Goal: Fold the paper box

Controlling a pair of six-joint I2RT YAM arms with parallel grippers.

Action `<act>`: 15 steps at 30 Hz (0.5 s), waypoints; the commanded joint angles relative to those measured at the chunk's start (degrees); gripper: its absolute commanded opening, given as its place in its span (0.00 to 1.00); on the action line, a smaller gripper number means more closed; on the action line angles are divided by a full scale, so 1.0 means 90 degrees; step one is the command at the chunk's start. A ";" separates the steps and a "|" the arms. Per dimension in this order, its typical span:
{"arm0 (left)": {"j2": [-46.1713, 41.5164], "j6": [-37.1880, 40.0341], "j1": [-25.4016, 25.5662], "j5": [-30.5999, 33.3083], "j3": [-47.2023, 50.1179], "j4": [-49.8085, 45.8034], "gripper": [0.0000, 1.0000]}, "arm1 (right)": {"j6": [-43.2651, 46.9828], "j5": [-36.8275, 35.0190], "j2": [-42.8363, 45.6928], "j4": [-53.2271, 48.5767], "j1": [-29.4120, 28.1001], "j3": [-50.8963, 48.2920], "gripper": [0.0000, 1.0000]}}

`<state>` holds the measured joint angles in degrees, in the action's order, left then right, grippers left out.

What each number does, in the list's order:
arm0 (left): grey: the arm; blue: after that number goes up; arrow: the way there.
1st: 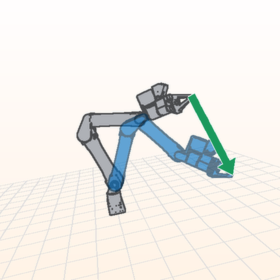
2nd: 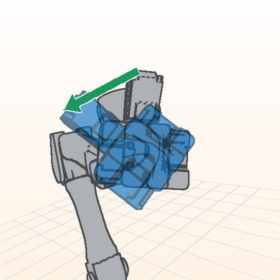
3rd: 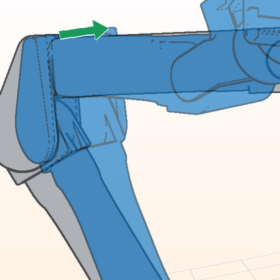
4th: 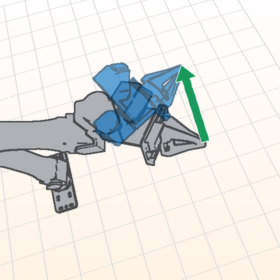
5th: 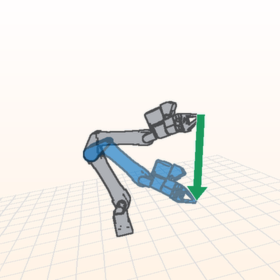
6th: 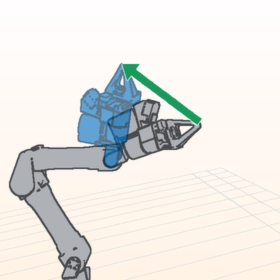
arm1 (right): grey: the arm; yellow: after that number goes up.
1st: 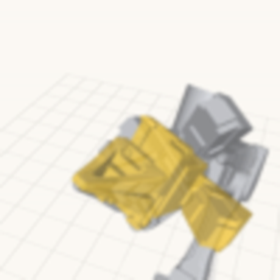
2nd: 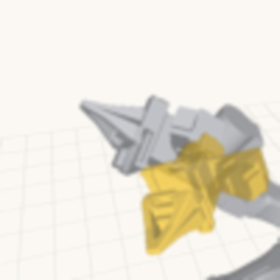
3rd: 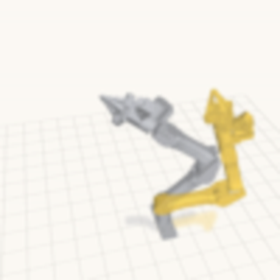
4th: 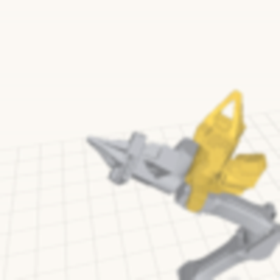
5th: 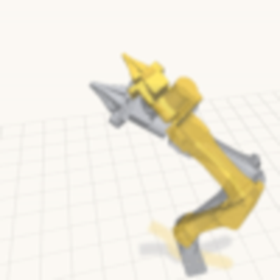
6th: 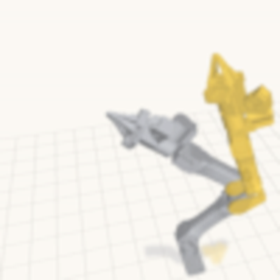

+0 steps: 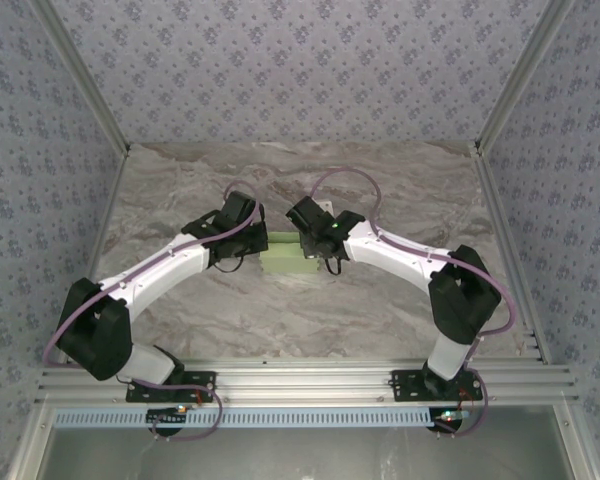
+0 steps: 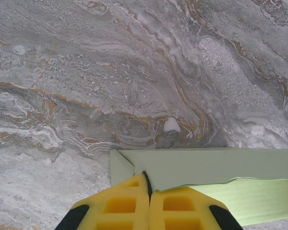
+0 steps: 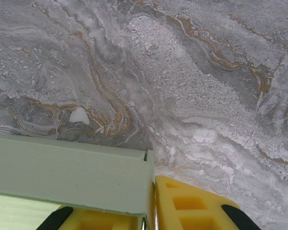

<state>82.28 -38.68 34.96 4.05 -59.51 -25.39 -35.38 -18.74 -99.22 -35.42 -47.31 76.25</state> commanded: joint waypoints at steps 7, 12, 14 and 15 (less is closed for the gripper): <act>0.0193 0.0062 -0.0074 -0.0255 -0.0230 -0.0059 0.07 | -0.0131 -0.0193 -0.0256 -0.0068 -0.0066 -0.0100 0.17; 0.0120 0.0269 -0.0034 -0.0252 0.0182 0.0249 0.05 | -0.0132 -0.0146 -0.0207 -0.0068 -0.0022 -0.0082 0.17; -0.0026 0.0261 -0.0010 -0.0201 0.0461 0.0501 0.05 | -0.0129 -0.0144 -0.0178 -0.0057 -0.0019 -0.0075 0.17; -0.0119 0.0264 0.0012 -0.0156 0.0594 0.0618 0.05 | -0.0132 -0.0153 -0.0179 -0.0050 -0.0025 -0.0063 0.16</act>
<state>82.81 -36.93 34.50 4.03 -57.63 -21.50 -35.40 -19.88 -99.92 -34.30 -47.40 76.23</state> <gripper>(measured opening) 0.061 0.166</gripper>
